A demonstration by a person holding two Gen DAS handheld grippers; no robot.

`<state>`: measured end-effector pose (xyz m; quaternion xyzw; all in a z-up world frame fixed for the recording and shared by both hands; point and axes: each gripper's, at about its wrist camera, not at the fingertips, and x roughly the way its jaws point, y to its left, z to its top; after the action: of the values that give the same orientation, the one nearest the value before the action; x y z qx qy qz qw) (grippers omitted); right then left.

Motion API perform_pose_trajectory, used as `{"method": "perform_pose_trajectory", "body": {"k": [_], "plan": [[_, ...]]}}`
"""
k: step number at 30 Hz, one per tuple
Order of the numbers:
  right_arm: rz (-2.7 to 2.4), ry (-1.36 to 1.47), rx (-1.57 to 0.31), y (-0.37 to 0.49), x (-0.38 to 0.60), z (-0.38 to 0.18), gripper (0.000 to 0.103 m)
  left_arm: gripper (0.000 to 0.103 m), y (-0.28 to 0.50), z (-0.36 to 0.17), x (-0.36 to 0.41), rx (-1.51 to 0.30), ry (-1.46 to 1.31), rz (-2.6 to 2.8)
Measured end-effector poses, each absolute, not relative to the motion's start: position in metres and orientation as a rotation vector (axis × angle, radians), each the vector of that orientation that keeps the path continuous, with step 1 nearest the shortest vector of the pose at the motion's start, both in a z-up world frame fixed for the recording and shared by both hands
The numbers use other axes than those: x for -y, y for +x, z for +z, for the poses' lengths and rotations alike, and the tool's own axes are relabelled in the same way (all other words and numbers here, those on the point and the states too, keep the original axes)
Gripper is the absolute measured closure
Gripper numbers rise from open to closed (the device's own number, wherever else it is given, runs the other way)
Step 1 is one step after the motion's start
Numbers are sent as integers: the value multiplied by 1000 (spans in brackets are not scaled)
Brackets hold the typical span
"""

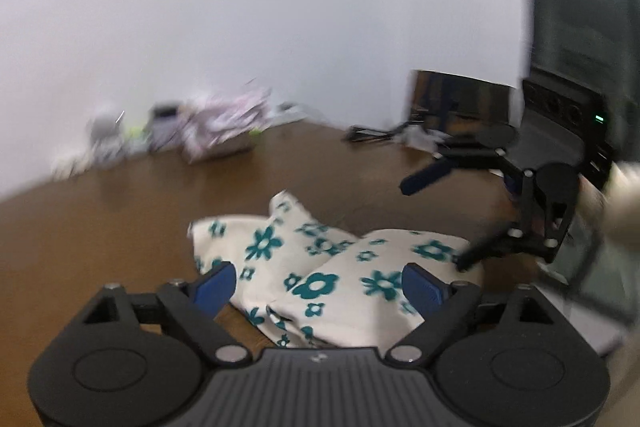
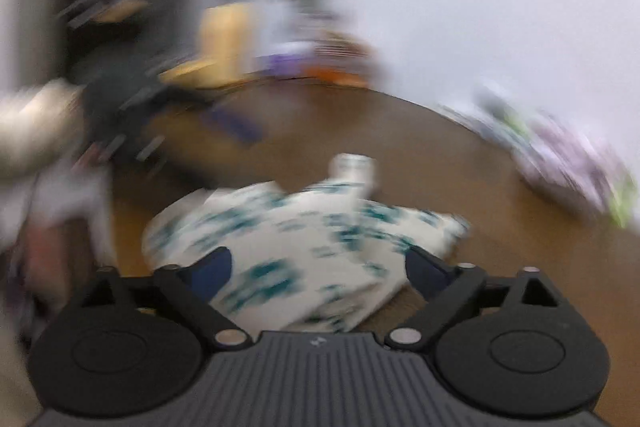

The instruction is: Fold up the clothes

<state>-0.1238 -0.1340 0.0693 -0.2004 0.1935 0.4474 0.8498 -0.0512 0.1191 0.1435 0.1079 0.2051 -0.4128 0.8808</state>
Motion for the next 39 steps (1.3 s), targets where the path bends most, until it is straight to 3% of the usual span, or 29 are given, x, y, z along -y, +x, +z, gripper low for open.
{"method": "perform_pose_trajectory", "body": {"k": [3,9,15,18,24,30,32,34,35,39], "plan": [[1068,-531,-363,-134,129,74,1,10,-60,147,-121,-392,243,-933],[1183,-804,-373,-124,94,48,1,10,-67,128,-97,-248,388,-1081],[1242,-736,-441,-93,90,43,1,10,-51,109,-87,-329,464,-1200],[1272,-714,-483,-82,91,34,1,3,-52,96,-85,-333,545,-1229],[1309,-578,-552,-58,97,30,1,2,-64,76,-82,-204,741,-1186],[1377,-152,-788,2,125,38,21,5,-51,73,-81,-206,720,-1148],[1409,-23,-873,18,133,36,23,6,-49,72,-81,-220,707,-1132],[1453,88,-960,26,137,30,23,22,-48,74,-78,-231,699,-1131],[1475,152,-1011,28,136,26,23,40,-46,79,-77,-261,684,-1135],[1452,261,-1086,19,145,26,17,56,-43,93,-80,-462,505,-1195]]}}
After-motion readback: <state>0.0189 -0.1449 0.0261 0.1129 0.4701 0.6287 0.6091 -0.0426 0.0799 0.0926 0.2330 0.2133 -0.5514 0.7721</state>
